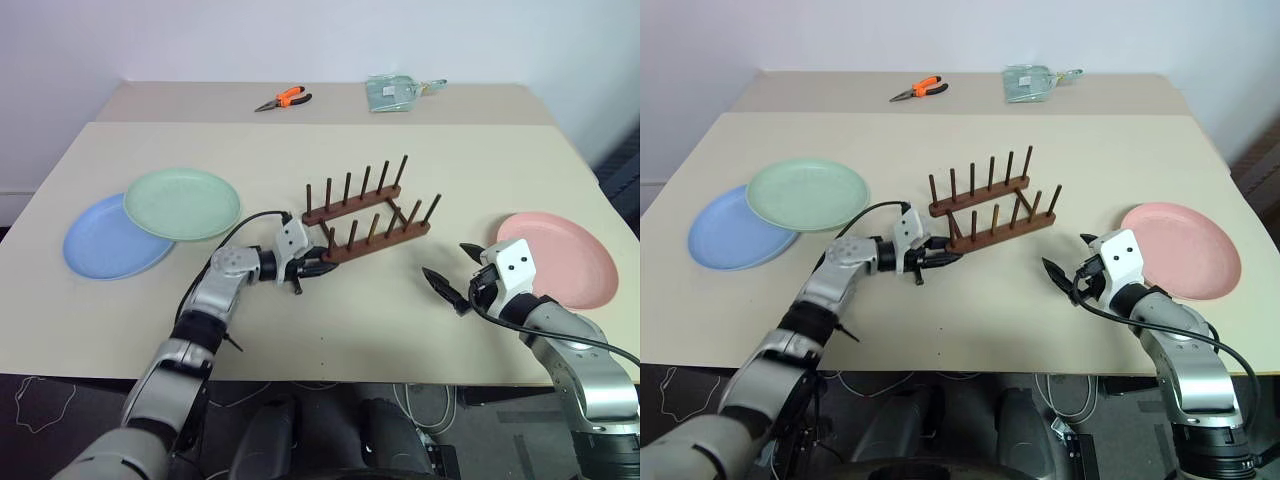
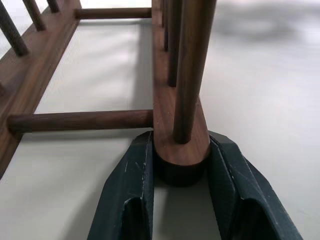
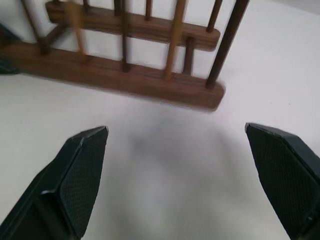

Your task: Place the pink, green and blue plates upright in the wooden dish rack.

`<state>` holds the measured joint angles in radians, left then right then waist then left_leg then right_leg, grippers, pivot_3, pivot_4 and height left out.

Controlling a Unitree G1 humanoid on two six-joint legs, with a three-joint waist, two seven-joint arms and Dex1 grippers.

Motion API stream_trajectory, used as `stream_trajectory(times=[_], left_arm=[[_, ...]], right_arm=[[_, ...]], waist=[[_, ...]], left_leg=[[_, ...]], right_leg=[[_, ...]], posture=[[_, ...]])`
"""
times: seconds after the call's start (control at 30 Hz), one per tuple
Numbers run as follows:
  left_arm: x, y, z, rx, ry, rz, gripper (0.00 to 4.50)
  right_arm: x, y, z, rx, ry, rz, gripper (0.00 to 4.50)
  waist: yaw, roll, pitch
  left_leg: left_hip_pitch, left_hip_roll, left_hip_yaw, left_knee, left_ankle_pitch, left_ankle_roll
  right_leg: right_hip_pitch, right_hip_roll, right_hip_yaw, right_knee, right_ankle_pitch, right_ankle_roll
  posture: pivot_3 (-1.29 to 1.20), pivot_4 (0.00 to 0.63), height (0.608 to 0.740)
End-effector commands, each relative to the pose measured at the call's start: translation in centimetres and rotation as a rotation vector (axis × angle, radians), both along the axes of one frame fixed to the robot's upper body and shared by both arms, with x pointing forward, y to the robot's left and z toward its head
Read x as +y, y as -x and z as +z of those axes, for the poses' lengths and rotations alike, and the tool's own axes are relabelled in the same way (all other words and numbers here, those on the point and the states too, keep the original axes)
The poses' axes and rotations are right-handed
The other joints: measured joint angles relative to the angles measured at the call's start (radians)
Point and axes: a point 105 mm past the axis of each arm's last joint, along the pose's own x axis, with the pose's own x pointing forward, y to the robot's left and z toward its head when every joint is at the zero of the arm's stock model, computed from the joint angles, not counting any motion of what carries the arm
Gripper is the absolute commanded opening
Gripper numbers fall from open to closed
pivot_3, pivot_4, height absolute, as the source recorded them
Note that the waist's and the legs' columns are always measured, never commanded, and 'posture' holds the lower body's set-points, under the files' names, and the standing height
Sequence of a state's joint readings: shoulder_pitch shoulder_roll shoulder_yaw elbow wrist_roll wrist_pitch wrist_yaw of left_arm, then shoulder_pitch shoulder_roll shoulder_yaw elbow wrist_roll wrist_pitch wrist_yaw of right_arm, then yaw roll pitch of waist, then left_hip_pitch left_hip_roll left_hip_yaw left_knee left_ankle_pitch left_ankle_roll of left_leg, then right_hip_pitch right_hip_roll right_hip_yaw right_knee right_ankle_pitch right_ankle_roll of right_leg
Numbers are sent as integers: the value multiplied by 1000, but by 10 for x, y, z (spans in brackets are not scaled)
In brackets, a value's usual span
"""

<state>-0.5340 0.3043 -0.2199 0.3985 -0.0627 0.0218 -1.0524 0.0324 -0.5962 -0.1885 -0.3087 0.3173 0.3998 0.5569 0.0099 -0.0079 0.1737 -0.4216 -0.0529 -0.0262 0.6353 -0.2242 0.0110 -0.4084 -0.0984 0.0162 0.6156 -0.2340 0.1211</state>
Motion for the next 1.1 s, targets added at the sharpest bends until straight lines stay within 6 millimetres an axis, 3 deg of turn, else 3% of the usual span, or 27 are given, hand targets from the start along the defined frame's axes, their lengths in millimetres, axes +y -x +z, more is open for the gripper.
stream_trajectory(times=[0.03,0.1,0.23,0.37,0.47,0.53,0.67,0.87,1.03,1.1], left_arm=[[-5,26,5,12,-11,-65,1704],[-1,29,6,28,-10,-39,2313],[19,24,-3,37,-84,56,4343],[47,35,-15,91,-161,88,4433],[53,51,-10,169,-113,68,4500],[51,63,-5,224,-63,40,3686],[20,77,-4,272,-18,-23,1753],[-11,53,-20,184,-47,91,1699],[11,-6,-23,79,-59,469,1699],[20,-20,-23,57,-60,555,1699]], right_arm=[[-18,1,9,-31,39,-32,4500],[-23,2,8,-22,53,-41,4500],[-35,5,3,3,92,-54,4500],[-40,16,-2,47,121,-18,4500],[-31,24,-6,80,120,46,3253],[-23,27,-9,97,119,87,2192],[-2,22,-19,115,137,140,84],[15,-1,-31,98,190,129,24],[17,-38,-35,50,244,13,24],[17,-51,-37,36,260,-28,24]], waist=[[1,0,0],[3,0,0],[2,0,0],[-4,1,0],[-11,1,-1],[-20,1,-1],[-20,1,-1],[2,1,-1],[0,0,-2],[-6,-1,-3]], left_leg=[[0,0,0,0,0,0],[0,0,0,0,0,0],[0,0,0,1,0,0],[0,1,0,1,0,0],[3,2,0,-1,0,0],[4,3,0,-1,0,0],[4,4,0,0,0,0],[2,2,1,1,0,0],[3,1,0,4,0,0],[4,1,0,6,0,0]], right_leg=[[0,0,0,0,0,0],[0,-1,0,0,-2,-3],[0,-1,0,0,-2,-4],[0,0,0,0,-2,-4],[2,0,1,0,-2,-4],[2,0,1,0,-2,-4],[3,-1,1,-1,-2,-4],[3,0,0,-1,-2,-4],[4,0,0,-1,-2,-4],[5,1,1,1,-2,-4]], posture=[[0,150,738],[0,150,738],[0,150,738],[0,150,738],[0,150,738],[0,150,738],[0,150,738],[0,150,738],[0,150,738],[0,150,738]])
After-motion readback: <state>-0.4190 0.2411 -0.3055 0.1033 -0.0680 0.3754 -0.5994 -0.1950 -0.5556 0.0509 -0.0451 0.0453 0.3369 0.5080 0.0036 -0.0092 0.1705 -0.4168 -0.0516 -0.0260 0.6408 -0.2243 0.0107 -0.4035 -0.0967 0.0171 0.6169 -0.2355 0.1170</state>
